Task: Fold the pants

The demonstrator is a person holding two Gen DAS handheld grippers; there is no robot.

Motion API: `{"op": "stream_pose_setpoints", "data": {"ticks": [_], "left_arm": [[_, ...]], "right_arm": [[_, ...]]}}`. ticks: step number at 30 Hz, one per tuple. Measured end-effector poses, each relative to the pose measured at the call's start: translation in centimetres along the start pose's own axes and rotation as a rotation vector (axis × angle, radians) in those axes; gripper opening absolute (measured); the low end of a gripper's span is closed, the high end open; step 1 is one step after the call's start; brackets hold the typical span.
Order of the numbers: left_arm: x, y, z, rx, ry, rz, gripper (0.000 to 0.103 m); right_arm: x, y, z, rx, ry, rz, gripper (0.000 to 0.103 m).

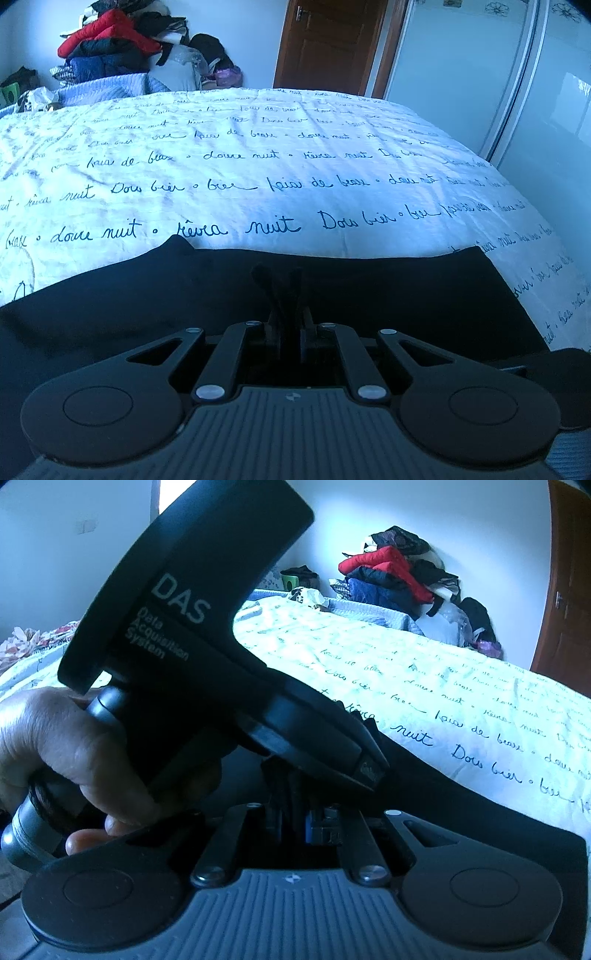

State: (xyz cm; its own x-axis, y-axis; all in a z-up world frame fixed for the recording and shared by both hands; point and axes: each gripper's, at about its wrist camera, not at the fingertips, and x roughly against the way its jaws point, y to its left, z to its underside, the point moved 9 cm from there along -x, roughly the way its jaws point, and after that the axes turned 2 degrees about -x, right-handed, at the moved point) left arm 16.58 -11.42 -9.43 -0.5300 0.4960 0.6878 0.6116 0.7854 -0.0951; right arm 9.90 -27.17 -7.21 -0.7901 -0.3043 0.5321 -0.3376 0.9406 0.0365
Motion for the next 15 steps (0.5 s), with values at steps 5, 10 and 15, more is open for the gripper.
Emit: {"op": "stream_pose_setpoints", "data": {"ticks": [5, 10, 15], "left_arm": [[-0.21, 0.11, 0.09, 0.000, 0.005, 0.001, 0.015], [-0.30, 0.20, -0.13, 0.003, 0.004, 0.001, 0.015], [0.07, 0.77, 0.02, -0.014, -0.003, -0.042, 0.036]], "right_arm": [[-0.33, -0.23, 0.40, -0.026, 0.007, -0.016, 0.011], [-0.38, -0.39, 0.15, -0.035, 0.006, -0.019, 0.011], [-0.63, -0.37, 0.57, -0.060, 0.032, -0.034, 0.017]]}}
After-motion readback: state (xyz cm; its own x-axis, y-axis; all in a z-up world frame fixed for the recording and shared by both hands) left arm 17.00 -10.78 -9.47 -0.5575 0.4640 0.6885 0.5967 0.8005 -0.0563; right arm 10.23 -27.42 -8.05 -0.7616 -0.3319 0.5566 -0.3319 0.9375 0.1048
